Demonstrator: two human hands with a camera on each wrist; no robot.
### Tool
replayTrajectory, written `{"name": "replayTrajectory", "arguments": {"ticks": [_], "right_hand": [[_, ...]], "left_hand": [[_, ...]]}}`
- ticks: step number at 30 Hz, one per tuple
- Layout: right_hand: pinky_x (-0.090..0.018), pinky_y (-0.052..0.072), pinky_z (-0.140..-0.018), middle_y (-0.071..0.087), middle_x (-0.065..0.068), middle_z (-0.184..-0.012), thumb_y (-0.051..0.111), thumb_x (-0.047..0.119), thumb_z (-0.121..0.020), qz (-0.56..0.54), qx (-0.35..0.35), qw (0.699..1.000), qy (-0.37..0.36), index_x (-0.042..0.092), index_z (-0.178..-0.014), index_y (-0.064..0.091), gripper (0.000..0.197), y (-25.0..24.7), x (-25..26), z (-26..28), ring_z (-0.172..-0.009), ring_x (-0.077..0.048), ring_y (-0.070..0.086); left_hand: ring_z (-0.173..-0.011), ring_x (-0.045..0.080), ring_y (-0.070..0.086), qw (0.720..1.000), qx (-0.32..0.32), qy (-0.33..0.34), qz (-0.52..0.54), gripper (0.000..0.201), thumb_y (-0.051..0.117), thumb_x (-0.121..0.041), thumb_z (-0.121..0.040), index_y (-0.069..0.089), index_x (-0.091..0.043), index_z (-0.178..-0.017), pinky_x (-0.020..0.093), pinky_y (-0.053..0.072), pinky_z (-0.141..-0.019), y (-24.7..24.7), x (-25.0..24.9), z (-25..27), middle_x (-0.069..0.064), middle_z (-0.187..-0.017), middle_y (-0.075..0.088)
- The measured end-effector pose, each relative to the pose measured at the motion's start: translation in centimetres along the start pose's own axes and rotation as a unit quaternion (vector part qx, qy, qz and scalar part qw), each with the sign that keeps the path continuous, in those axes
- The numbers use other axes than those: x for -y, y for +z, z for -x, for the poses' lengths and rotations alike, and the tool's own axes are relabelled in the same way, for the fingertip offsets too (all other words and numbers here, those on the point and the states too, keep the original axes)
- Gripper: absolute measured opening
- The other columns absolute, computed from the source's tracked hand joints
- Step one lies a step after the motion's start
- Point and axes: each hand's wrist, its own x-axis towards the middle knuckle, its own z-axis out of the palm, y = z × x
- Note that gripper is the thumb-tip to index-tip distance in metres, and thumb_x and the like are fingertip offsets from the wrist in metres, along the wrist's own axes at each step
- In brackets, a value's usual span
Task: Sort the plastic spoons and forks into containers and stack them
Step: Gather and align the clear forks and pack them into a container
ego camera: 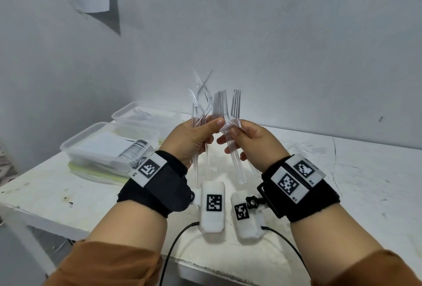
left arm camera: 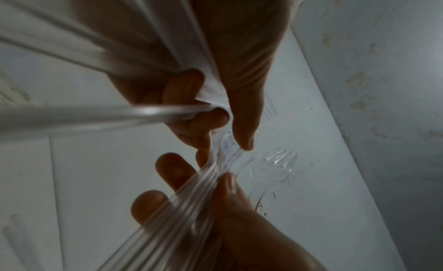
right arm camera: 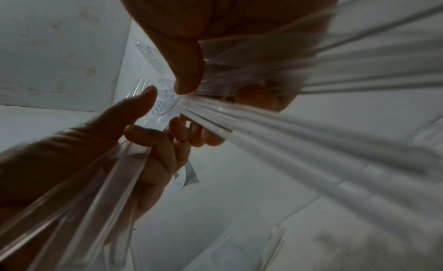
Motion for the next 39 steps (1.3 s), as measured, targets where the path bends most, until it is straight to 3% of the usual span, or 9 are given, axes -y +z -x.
{"name": "replayTrajectory", "arguments": {"ticks": [9, 12, 19, 25, 28, 31, 39], "right_hand": [[-0.021, 0.037, -0.06, 0.066, 0.011, -0.079, 0.038, 0.022, -0.1, -0.011, 0.009, 1.0, 0.012, 0.035, -0.089, 0.057, 0.026, 0.2, -0.2, -0.1, -0.065, -0.004, 0.062], [-0.021, 0.043, -0.066, 0.067, 0.013, -0.077, 0.039, 0.021, -0.1, -0.022, 0.008, 1.0, 0.014, 0.033, -0.087, 0.059, 0.027, 0.1, -0.4, -0.2, -0.065, 0.0, 0.063], [-0.03, 0.051, -0.072, 0.069, 0.008, -0.079, 0.039, 0.016, -0.1, -0.094, 0.015, 0.995, 0.031, 0.028, -0.088, 0.061, 0.028, -0.2, -0.7, -0.3, -0.074, -0.011, 0.066], [-0.018, 0.045, -0.057, 0.061, 0.005, -0.067, 0.037, 0.014, -0.101, -0.037, 0.027, 0.999, 0.017, 0.023, -0.086, 0.056, 0.026, 0.0, -0.8, -0.5, -0.059, -0.007, 0.056], [-0.017, 0.042, -0.053, 0.056, 0.006, -0.061, 0.036, 0.01, -0.1, -0.03, 0.018, 0.999, 0.018, 0.015, -0.086, 0.055, 0.024, -0.2, -1.0, -0.6, -0.053, -0.008, 0.05], [-0.016, 0.04, -0.051, 0.054, 0.003, -0.06, 0.036, 0.008, -0.1, -0.032, 0.023, 0.999, 0.018, 0.017, -0.079, 0.052, 0.028, -0.4, -1.0, -0.6, -0.051, -0.009, 0.047], [-0.018, 0.042, -0.053, 0.053, 0.003, -0.061, 0.036, 0.01, -0.1, -0.04, 0.054, 0.997, 0.028, 0.019, -0.079, 0.054, 0.029, -0.1, -1.1, -0.8, -0.051, -0.008, 0.048]], "left_hand": [[-0.051, 0.003, 0.047, 0.998, -0.038, 0.005, -0.04, 0.009, 0.069, -0.028, -0.081, 0.064, -0.022, -0.078, 0.018, 0.035, -0.054, 0.1, 0.1, -0.1, -0.008, -0.058, 0.053], [-0.05, 0.002, 0.048, 0.998, -0.037, 0.005, -0.043, 0.009, 0.069, -0.029, -0.081, 0.064, -0.022, -0.079, 0.019, 0.036, -0.056, 0.1, 0.2, -0.1, -0.007, -0.061, 0.053], [-0.055, 0.004, 0.047, 0.999, -0.029, 0.003, -0.032, 0.008, 0.069, -0.027, -0.081, 0.063, -0.022, -0.079, 0.02, 0.036, -0.057, 0.1, 0.3, 0.0, -0.007, -0.061, 0.052], [-0.051, 0.002, 0.049, 0.999, -0.007, 0.001, -0.031, 0.007, 0.069, -0.027, -0.08, 0.064, -0.022, -0.082, 0.016, 0.035, -0.051, 0.2, 0.6, -0.2, -0.009, -0.06, 0.055], [-0.05, -0.001, 0.051, 1.0, 0.007, 0.006, -0.03, 0.027, 0.072, -0.035, -0.065, 0.065, -0.02, -0.086, 0.012, 0.036, -0.047, 0.0, 0.3, -0.1, -0.008, -0.068, 0.061], [-0.053, -0.002, 0.055, 0.999, 0.01, 0.01, -0.037, 0.037, 0.069, -0.04, -0.054, 0.065, -0.022, -0.087, 0.016, 0.036, -0.052, -0.2, -0.2, -0.1, -0.01, -0.062, 0.06], [-0.052, 0.005, 0.046, 0.999, 0.012, 0.004, -0.047, 0.026, 0.072, -0.036, -0.057, 0.063, -0.022, -0.077, 0.019, 0.033, -0.051, -0.2, -0.2, -0.3, -0.004, -0.06, 0.051]]}}
